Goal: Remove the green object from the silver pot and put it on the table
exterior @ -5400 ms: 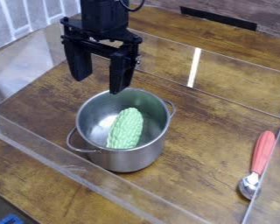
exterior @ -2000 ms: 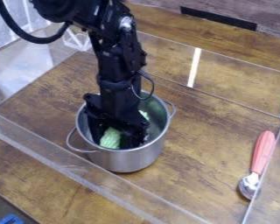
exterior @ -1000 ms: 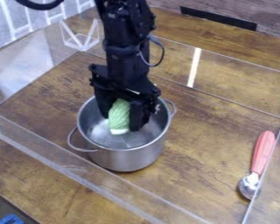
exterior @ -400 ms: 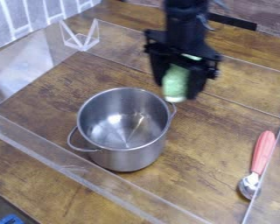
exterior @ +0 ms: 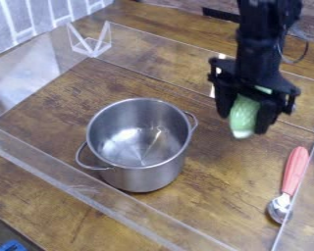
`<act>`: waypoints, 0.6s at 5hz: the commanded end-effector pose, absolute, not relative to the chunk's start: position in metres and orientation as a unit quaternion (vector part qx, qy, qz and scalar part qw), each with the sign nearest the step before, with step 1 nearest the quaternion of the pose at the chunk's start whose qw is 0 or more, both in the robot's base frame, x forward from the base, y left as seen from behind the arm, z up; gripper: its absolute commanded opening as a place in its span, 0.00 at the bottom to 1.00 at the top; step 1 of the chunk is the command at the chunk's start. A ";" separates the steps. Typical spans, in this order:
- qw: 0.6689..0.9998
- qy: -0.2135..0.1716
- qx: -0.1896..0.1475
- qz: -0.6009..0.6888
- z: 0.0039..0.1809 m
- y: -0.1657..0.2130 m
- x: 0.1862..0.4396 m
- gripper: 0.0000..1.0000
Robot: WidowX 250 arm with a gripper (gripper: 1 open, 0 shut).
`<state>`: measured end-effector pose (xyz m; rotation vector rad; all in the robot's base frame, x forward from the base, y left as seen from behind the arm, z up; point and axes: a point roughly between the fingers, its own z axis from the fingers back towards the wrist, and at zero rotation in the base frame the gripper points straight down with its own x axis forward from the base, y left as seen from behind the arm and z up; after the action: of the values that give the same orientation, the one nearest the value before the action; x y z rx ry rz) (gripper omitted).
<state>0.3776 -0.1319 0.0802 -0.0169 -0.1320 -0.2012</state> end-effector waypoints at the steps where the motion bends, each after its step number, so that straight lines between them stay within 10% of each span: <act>1: 0.988 -0.106 -0.020 -0.114 0.084 -0.147 0.380 0.00; 2: 0.986 -0.115 -0.025 -0.116 0.078 -0.149 0.385 0.00; 3: 0.985 -0.118 -0.025 -0.120 0.077 -0.149 0.388 1.00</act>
<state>0.3844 -0.1432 0.0592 -0.0369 -0.1889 -0.2293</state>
